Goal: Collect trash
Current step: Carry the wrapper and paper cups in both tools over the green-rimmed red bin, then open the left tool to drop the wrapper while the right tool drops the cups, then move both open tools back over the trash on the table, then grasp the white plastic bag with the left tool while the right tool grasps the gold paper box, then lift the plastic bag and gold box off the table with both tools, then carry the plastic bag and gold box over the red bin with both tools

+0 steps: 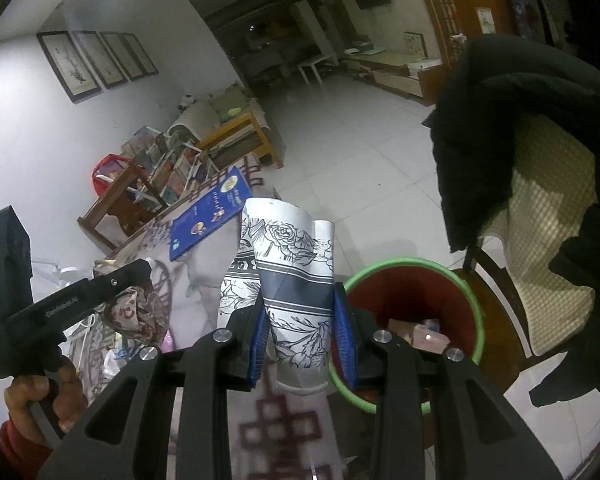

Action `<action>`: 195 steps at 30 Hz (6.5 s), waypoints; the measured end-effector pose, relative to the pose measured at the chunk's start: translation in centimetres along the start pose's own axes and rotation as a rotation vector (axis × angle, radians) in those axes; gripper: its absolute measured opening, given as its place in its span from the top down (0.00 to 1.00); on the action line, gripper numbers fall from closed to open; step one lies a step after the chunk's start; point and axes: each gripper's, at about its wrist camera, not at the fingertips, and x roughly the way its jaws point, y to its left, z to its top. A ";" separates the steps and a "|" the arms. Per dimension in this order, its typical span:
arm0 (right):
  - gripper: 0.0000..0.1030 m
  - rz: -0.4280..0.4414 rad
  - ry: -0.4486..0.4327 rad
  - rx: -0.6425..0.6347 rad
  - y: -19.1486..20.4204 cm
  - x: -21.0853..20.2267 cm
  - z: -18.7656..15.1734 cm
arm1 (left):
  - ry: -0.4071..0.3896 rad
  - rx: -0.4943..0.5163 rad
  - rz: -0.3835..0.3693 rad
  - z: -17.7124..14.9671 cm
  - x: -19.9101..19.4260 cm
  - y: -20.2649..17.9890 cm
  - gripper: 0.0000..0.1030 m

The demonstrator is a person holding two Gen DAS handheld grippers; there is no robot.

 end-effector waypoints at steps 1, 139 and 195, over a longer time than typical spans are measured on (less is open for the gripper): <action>0.71 -0.006 -0.001 0.007 -0.5 -0.2 0.0 | 0.007 0.006 -0.002 0.0 0.3 -0.4 0.73; 0.93 0.170 0.591 -0.856 47.2 32.6 -16.5 | 0.131 -0.505 0.335 -15.7 -13.1 42.0 0.64; 0.92 0.046 0.099 -0.238 26.0 6.5 -7.0 | -0.030 -0.124 0.082 -4.1 -10.8 22.6 0.63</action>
